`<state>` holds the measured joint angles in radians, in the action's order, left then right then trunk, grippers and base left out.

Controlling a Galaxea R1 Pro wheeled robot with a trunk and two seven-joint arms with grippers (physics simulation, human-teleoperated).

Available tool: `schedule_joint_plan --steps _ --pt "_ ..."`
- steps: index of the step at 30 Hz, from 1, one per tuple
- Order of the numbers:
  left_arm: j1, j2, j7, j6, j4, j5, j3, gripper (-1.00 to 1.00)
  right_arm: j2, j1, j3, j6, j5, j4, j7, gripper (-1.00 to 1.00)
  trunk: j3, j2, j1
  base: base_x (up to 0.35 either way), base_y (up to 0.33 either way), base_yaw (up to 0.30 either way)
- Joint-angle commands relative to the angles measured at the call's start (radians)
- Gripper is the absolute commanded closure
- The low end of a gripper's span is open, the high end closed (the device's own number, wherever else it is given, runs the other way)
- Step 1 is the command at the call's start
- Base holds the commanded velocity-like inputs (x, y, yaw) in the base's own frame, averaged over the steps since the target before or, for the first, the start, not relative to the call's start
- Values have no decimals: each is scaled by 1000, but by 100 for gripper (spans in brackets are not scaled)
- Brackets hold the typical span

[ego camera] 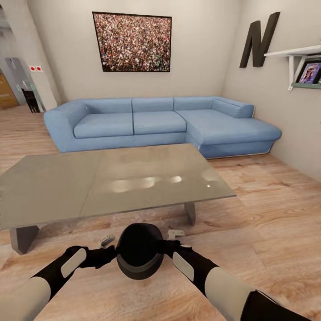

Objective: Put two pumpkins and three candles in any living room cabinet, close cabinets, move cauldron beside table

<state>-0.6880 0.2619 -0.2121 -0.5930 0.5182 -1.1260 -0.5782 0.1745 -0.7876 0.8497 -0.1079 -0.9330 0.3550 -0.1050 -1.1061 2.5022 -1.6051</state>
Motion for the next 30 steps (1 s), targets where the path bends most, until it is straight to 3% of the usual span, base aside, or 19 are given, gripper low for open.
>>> schedule_joint_plan --steps 1,11,23,28,30 --pt "-1 1 -3 0 0 -1 -5 -100 0 -1 5 -3 -4 1 -7 -100 3 0 1 -9 3 0" --pt "-1 2 -3 0 0 -1 -5 -100 0 -1 5 -4 -3 1 -7 -100 42 -3 6 -2 1 0" --pt "-1 2 -3 -1 0 -1 -4 -100 0 -1 3 -13 -15 -2 -13 -100 79 -87 52 -56 21 0" --pt "-1 28 2 -1 0 -1 -3 -100 0 -1 1 -62 -17 -1 -11 -100 95 -122 71 -121 52 0" --pt "-1 44 32 -2 0 -2 -3 -100 0 -2 1 -82 -17 -1 -11 -100 101 -136 78 -22 9 0"
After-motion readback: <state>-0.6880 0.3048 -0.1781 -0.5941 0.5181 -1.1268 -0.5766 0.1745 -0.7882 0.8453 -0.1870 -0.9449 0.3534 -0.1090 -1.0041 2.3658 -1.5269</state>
